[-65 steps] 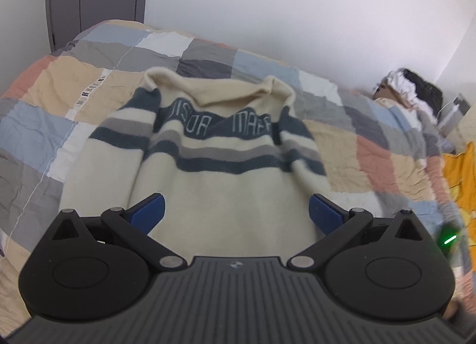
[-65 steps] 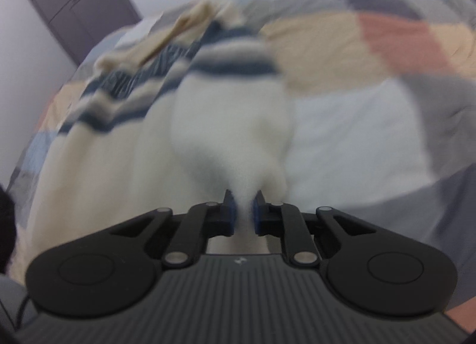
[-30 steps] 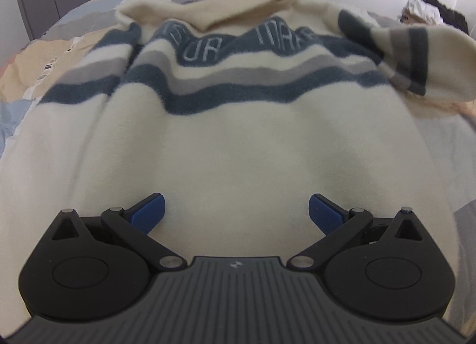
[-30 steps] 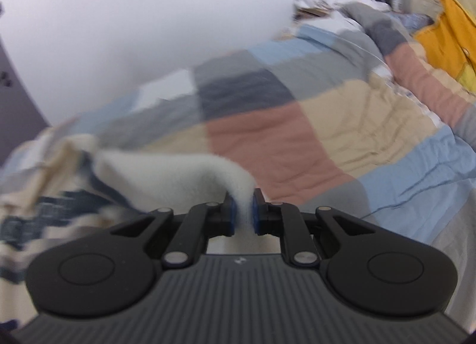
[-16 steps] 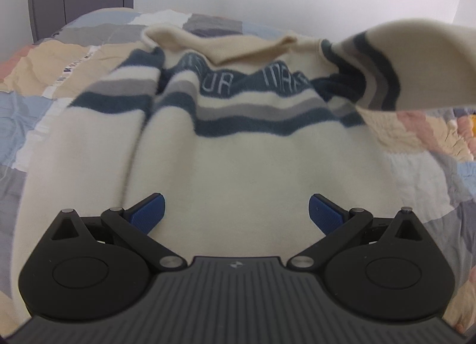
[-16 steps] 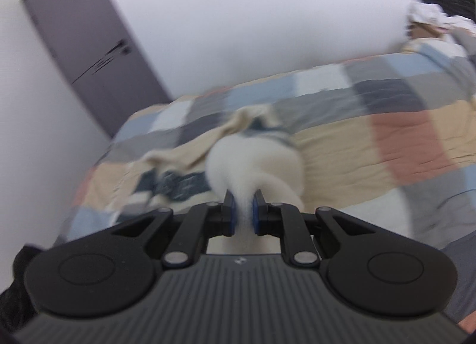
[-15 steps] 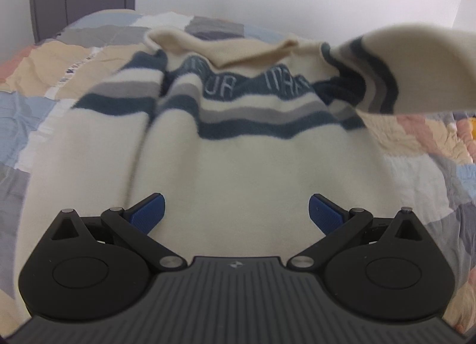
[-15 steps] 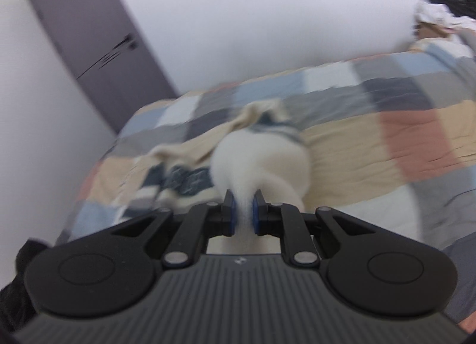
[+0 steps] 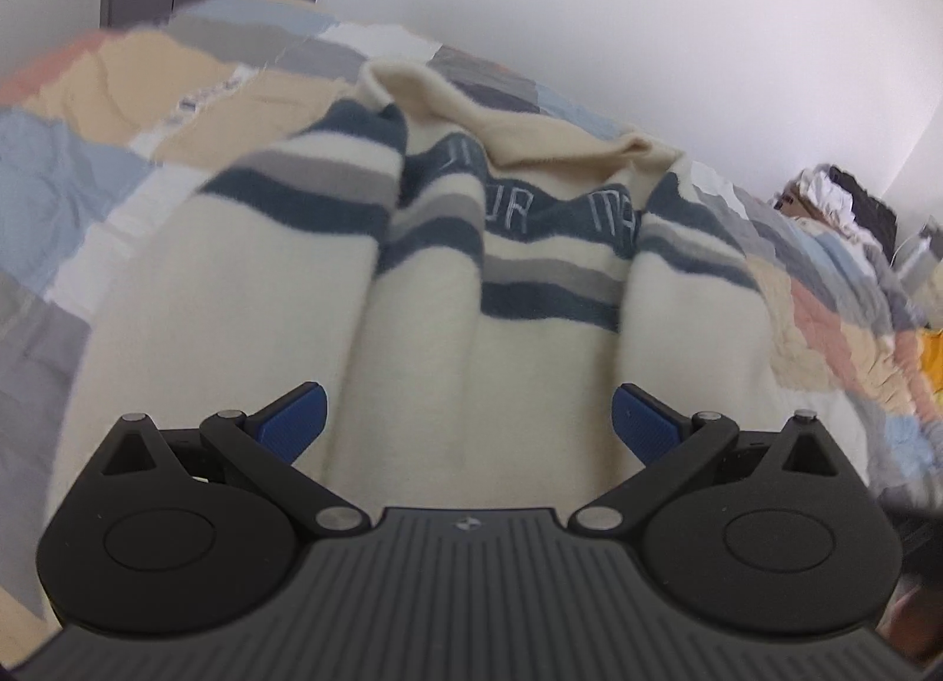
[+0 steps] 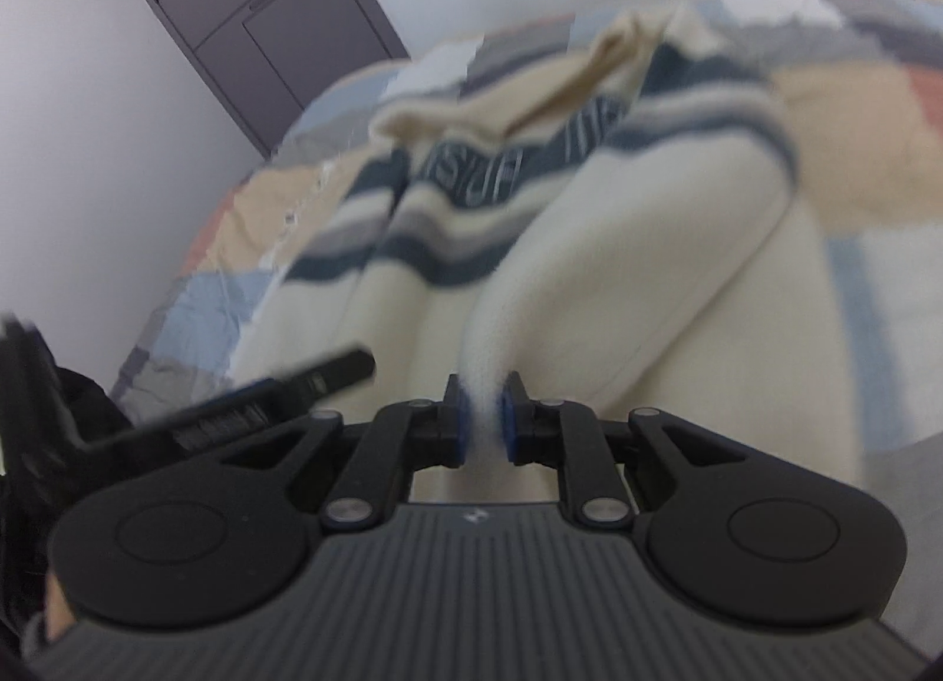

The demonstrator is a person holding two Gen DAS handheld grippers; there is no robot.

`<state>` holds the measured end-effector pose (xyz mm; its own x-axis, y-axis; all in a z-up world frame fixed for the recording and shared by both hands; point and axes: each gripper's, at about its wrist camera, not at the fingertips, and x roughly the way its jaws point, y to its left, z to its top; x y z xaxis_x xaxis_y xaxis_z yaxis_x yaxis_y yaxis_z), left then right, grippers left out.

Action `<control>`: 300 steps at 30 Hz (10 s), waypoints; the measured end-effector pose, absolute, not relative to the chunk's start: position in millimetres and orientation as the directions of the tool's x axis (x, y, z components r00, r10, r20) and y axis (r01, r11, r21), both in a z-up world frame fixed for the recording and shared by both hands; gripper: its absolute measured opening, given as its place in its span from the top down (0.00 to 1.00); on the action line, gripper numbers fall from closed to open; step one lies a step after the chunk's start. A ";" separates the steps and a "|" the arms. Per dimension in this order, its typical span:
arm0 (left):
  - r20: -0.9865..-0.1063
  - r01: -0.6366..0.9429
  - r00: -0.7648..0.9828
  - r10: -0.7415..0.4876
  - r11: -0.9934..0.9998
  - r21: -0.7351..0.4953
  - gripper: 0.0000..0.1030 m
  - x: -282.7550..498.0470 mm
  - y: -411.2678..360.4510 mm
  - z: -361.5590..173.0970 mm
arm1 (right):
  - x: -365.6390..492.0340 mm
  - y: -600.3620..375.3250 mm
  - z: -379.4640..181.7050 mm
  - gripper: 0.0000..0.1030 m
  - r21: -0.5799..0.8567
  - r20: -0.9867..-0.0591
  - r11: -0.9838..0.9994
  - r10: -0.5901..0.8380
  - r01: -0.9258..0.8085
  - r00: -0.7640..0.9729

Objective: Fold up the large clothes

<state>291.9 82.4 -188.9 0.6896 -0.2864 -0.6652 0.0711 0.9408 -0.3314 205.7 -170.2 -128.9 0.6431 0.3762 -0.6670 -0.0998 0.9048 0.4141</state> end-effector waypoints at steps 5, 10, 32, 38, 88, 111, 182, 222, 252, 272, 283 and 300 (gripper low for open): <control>-0.655 0.053 0.683 -0.323 0.916 -0.397 0.00 298.0 88.6 -194.0 | 207.8 -169.3 -162.1 0.67 0.447 -0.677 0.891 0.392 -0.076 0.623; -0.632 0.075 0.675 -0.382 0.887 -0.456 0.00 298.8 84.7 -195.2 | 188.3 -180.1 -143.5 0.49 0.471 -0.622 0.866 0.461 -0.169 0.633; -0.603 0.099 0.679 -0.419 0.866 -0.491 0.06 295.9 60.9 -207.5 | 248.6 -239.9 -186.7 0.85 0.564 -0.579 0.825 0.435 -0.047 0.689; -0.559 0.002 0.765 -0.319 0.870 -0.493 0.06 287.3 96.9 -184.3 | 222.7 -258.9 -156.5 0.87 0.497 -0.537 0.867 0.339 -0.035 0.772; -0.743 0.163 0.503 -0.441 0.893 -0.420 0.87 331.9 -22.6 -50.9 | 206.7 -319.0 -165.1 0.65 0.675 -0.517 0.726 0.334 0.134 0.788; -0.724 0.216 0.555 -0.409 0.912 -0.349 0.36 292.9 -4.1 -163.9 | 212.1 -323.1 -165.6 0.32 0.694 -0.422 0.719 0.446 -0.036 0.789; -0.576 -0.056 0.791 -0.203 0.915 -0.400 0.36 362.9 135.4 -249.8 | 598.4 -138.6 -174.9 0.56 -0.021 -0.499 1.000 -0.015 0.005 0.867; -0.686 -0.075 0.610 -0.397 0.833 -0.548 0.36 237.8 129.5 -206.4 | 152.7 -266.9 -107.6 0.54 0.306 -0.680 0.948 0.156 0.083 0.716; -0.763 -0.269 0.490 -0.422 0.759 -0.593 0.67 215.5 117.8 -254.3 | 145.9 -290.8 -198.1 0.82 0.563 -0.720 0.808 0.375 0.176 0.584; -0.735 -0.298 0.514 -0.441 0.712 -0.635 0.77 212.8 130.7 -250.8 | 126.2 -320.9 -188.5 0.73 0.580 -0.724 0.755 0.307 0.305 0.618; -0.738 -0.293 0.501 -0.452 0.713 -0.637 0.69 216.1 125.6 -260.9 | 138.9 -321.4 -208.1 0.54 0.649 -0.721 0.669 0.390 0.362 0.573; -0.479 -0.010 0.728 -0.490 0.691 -0.723 0.85 179.6 129.5 -149.7 | 102.3 -321.0 -119.2 0.86 0.731 -0.426 0.680 0.387 0.059 0.818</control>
